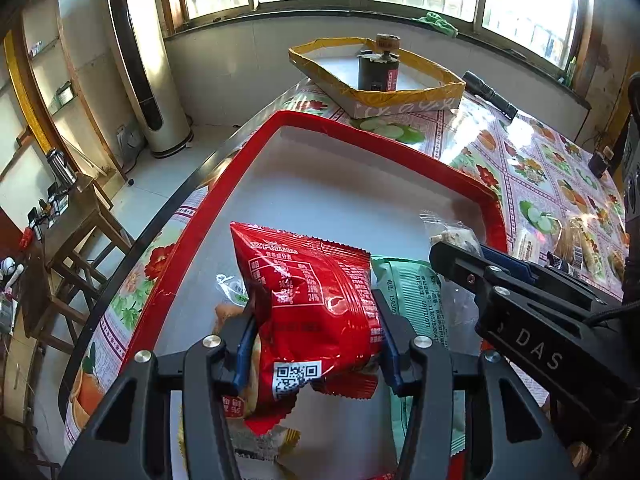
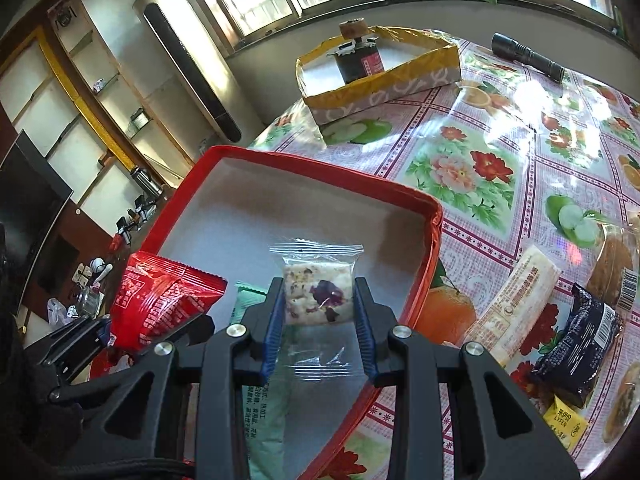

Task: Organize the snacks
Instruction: 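Lower both snacks into the tray and open the left and right grippers, then move both grippers back over the snacks on the tablecloth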

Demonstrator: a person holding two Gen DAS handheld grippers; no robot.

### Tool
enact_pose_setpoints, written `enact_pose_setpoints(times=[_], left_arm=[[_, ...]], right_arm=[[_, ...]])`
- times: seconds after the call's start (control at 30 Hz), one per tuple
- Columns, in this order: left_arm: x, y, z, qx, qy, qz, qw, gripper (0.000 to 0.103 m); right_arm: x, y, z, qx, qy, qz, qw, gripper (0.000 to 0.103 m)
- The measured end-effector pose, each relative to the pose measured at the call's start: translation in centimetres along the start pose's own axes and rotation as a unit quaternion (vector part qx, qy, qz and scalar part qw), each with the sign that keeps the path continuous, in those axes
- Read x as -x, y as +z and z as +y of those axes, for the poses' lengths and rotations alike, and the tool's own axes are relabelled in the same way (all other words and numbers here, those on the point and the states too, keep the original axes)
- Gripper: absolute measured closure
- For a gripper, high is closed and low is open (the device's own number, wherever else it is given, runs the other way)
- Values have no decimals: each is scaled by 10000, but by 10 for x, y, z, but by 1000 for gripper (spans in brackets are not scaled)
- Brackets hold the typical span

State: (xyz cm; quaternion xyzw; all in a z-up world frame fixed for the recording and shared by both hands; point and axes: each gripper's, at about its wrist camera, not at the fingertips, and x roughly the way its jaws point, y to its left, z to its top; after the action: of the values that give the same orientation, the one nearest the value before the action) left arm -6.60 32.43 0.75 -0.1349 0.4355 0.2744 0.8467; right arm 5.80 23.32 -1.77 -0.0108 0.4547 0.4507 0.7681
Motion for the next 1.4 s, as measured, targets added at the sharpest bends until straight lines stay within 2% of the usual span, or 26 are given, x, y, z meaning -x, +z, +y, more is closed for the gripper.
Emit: enact_pose_setpoints(times=[0.07, 0.27, 0.4, 0.53, 0.73, 0.9, 1.0, 1.2, 1.4], left_arm=[[0, 0, -1, -32, 29, -1, 10000, 52], [8, -2, 2, -18, 49, -47, 10000, 40], [22, -3, 3, 2, 138, -207, 9997, 32], [37, -6, 2, 11, 151, -349, 9993, 28], [51, -14, -10, -89, 26, -412, 9991, 26], [65, -23, -26, -184, -217, -439, 9986, 25], [73, -28, -41, -280, -435, -461, 9976, 25], [79, -38, -76, -607, -640, -388, 9953, 25], [84, -47, -99, -835, -753, -330, 9931, 25]], right_arm=[[0, 0, 0, -15, 19, 4, 10000, 67], [3, 2, -4, -124, 58, -13, 9999, 64], [18, 2, -4, -207, 98, -169, 9996, 58], [45, -5, -7, -292, 90, -393, 9988, 50], [81, -32, -31, -628, -28, -551, 9965, 47], [112, -61, -63, -959, -349, -638, 9927, 47], [130, -80, -84, -1166, -542, -670, 9894, 47], [162, -110, -124, -1591, -827, -764, 9808, 47], [179, -131, -146, -1820, -974, -806, 9751, 45]])
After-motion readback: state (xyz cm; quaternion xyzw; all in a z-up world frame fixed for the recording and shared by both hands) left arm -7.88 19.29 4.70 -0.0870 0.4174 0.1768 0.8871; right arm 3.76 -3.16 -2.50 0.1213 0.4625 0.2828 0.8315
